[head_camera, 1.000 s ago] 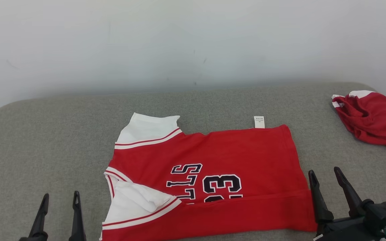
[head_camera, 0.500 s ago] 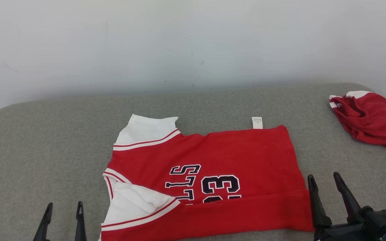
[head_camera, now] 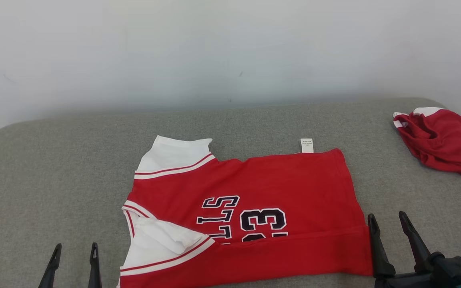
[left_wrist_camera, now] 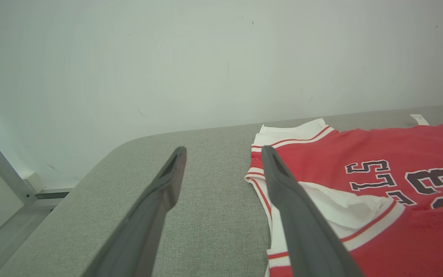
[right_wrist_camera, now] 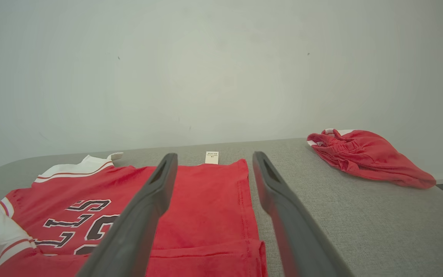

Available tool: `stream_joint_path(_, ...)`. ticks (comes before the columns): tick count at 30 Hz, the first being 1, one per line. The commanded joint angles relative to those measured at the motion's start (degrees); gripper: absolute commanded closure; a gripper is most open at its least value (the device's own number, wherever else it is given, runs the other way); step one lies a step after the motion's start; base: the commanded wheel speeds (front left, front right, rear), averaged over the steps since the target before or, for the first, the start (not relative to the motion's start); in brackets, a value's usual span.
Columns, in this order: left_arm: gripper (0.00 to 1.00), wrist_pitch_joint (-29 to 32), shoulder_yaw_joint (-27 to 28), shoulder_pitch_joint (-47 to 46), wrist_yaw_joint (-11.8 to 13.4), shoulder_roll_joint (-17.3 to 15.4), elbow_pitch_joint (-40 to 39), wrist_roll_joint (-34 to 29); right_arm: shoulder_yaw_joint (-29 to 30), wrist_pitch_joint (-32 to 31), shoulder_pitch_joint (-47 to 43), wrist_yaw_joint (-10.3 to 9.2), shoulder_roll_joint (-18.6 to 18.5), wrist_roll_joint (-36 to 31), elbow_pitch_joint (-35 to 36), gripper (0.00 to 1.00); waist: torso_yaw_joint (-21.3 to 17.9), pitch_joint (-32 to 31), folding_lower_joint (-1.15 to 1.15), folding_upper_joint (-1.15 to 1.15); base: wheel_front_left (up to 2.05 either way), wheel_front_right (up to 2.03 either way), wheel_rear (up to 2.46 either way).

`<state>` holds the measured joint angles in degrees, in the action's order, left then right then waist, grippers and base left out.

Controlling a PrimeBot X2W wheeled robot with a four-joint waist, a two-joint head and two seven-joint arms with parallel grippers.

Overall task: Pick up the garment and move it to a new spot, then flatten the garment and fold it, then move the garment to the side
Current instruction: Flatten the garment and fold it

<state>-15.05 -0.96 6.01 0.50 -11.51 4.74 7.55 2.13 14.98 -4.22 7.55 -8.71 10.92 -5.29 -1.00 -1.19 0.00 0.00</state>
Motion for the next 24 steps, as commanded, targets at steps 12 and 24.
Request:
stream_joint_path(12,0.00,-0.2,0.8,-6.4,-3.0,-0.9,3.3,1.3,-0.6,-0.8,5.8,-0.17,-1.5,0.7,-7.9,0.00,-2.5,1.9,0.00,0.00,0.00,0.00,0.00)
stream_joint_path(24,0.00,6.5,-2.7,-32.6,-7.6,-7.8,12.8,5.4,-5.1,-4.0,30.7,-0.17,-3.6,3.3,-22.4,0.00,-8.1,15.0,0.00,0.00,0.00,0.00,0.00)
